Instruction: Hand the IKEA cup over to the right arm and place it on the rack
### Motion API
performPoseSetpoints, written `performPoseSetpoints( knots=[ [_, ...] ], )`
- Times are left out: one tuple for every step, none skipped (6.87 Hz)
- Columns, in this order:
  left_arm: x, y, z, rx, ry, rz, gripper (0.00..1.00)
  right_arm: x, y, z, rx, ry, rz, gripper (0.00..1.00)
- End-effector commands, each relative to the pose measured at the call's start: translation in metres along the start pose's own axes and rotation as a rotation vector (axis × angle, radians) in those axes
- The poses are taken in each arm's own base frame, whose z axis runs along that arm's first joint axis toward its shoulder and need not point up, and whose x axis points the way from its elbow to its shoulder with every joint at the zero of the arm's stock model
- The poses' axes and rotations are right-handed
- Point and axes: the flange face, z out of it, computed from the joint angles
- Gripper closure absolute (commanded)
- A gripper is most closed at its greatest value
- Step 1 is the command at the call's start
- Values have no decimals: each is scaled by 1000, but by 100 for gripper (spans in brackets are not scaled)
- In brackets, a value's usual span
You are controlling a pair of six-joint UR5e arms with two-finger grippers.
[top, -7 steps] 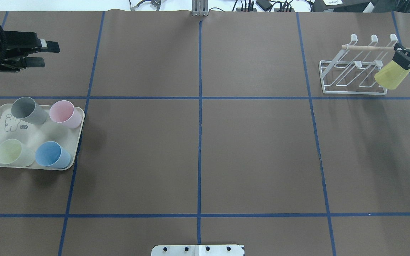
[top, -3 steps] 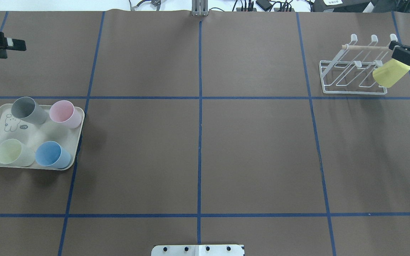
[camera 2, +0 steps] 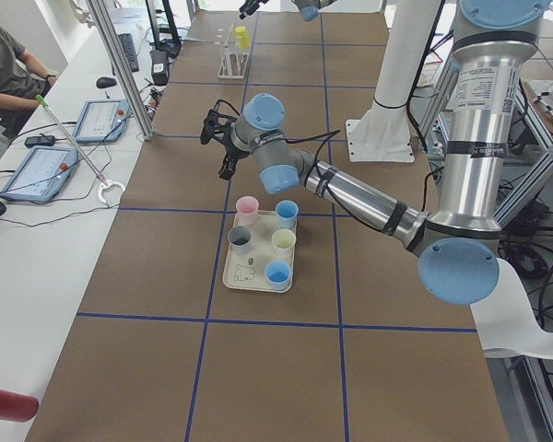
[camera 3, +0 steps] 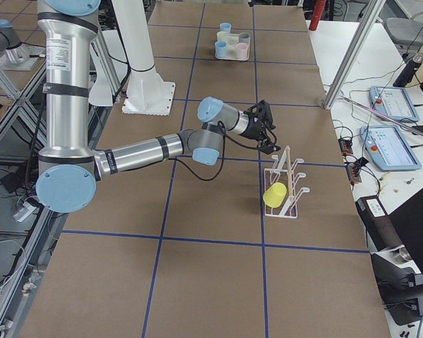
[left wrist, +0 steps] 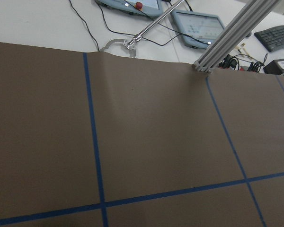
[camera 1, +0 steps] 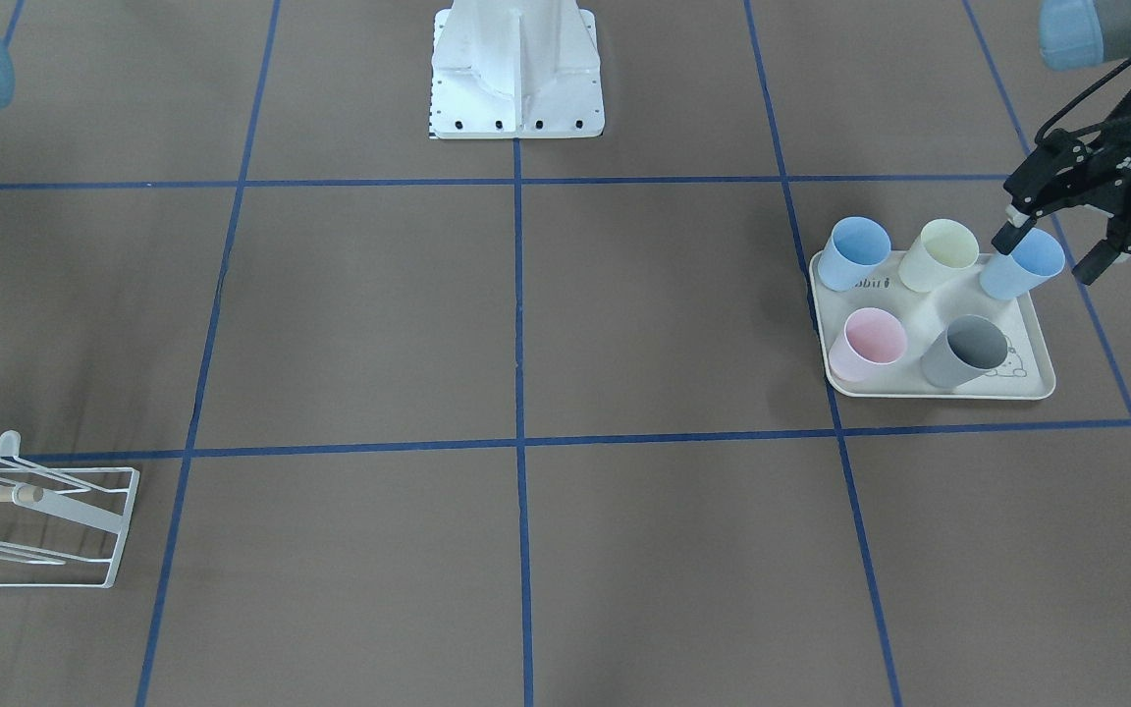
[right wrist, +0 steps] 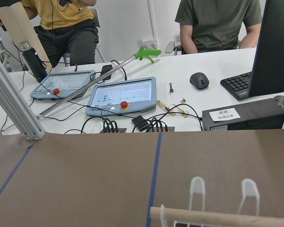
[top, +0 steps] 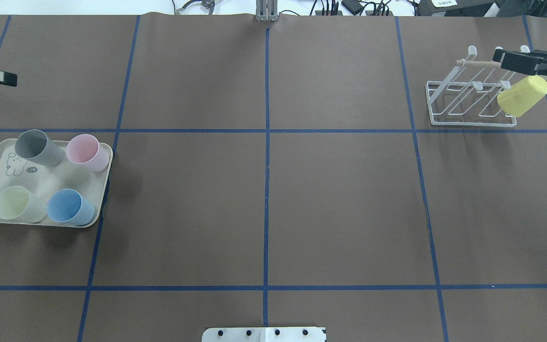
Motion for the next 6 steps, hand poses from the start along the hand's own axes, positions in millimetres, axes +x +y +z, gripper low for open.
performPoseSetpoints(
  knots=[
    [-42,20,31,-149,-93,68,0,-50,-23,13,-70,-60,103,0],
    [-58,23,44,-179,-109,80,0,-79,-30,25,-93,-73,132,0],
    [-68,24,59,-199,-124,72,0,-107,-32,33,-130,-100,159,0],
    [-73,25,91,-224,-174,78,0,-128,-36,35,-145,-120,186,0],
    [-69,23,116,-248,-184,85,0,-153,-33,39,-162,-154,217,0],
    [-71,28,131,-273,-185,89,0,-163,-31,43,-171,-166,224,0]
  ],
)
